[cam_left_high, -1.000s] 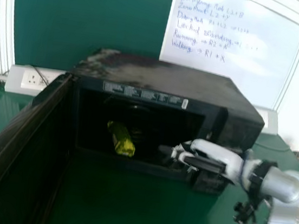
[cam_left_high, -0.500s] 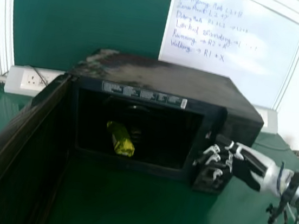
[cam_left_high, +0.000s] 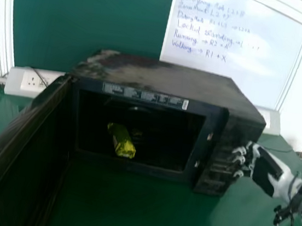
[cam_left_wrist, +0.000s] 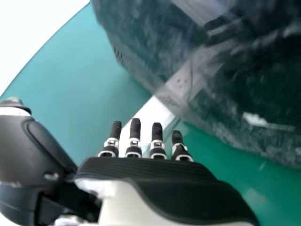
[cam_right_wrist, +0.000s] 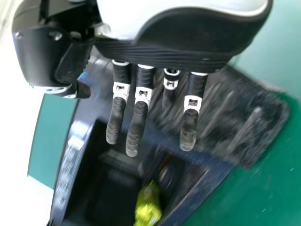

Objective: Put biscuit inside oven

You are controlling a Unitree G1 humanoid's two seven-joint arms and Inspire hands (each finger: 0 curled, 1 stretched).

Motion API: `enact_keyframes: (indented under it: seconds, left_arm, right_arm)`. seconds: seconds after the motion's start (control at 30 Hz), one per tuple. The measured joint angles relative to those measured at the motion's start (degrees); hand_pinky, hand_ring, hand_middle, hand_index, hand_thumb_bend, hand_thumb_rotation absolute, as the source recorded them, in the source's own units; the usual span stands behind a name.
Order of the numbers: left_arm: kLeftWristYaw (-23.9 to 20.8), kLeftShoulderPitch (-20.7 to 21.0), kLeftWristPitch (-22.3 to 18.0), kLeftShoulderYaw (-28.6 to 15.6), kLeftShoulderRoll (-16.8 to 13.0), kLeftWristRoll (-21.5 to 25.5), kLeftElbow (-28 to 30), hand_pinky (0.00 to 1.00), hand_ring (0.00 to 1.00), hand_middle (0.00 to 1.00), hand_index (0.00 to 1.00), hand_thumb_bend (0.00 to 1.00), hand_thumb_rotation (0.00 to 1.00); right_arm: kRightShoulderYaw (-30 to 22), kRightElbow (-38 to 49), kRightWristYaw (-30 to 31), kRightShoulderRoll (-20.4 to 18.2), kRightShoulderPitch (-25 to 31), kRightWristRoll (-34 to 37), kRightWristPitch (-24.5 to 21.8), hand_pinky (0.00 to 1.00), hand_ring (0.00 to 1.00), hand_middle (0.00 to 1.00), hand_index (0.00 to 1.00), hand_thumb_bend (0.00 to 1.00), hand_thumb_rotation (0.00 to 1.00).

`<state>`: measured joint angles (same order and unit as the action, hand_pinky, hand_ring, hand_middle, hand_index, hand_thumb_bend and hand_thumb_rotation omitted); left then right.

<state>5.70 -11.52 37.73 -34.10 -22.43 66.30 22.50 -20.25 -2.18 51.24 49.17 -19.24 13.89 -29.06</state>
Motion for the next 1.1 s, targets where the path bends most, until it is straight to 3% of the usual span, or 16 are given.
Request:
enact_keyframes:
  seconds: [0.17,0.23,0.43,0.73,1.1]
  left_arm:
    - [2.33,-1.0,-0.09,1.81,-0.02,-0.49,2.73,0.75,0.81,0.83,0.85,0.56,0.04]
    - [1.92,-1.17,-0.08,2.21,0.01,-0.49,4.56,0.75,0.81,0.84,0.86,0.53,0.04]
    - [-0.48,-1.45,-0.09,3.45,0.04,-0.74,7.47,0.79,0.83,0.86,0.9,0.45,0.06]
    - [-2.8,-1.66,-0.01,5.2,0.03,-0.05,11.19,0.75,0.82,0.83,0.84,0.49,0.05]
    - [-5.71,-1.89,1.01,8.02,-1.1,4.41,15.68,0.76,0.81,0.83,0.85,0.47,0.06]
  right_arm:
    - [-1.99,1.95,-5.95,-0.13,0.34,1.19,-5.36,0.28,0.33,0.43,0.48,0.52,0.15]
    - [-2.61,2.47,-7.65,-0.3,0.43,1.8,-6.57,0.25,0.31,0.4,0.48,0.52,0.14]
    - [-2.83,4.72,-14.42,-1.54,1.21,1.52,-9.23,0.28,0.32,0.41,0.48,0.53,0.16]
    - [-1.78,7.29,-18.7,-1.56,2.05,0.97,-11.93,0.29,0.35,0.44,0.48,0.53,0.16]
    - [-1.06,8.71,-20.19,-1.51,2.24,0.11,-13.3,0.32,0.35,0.44,0.48,0.53,0.16]
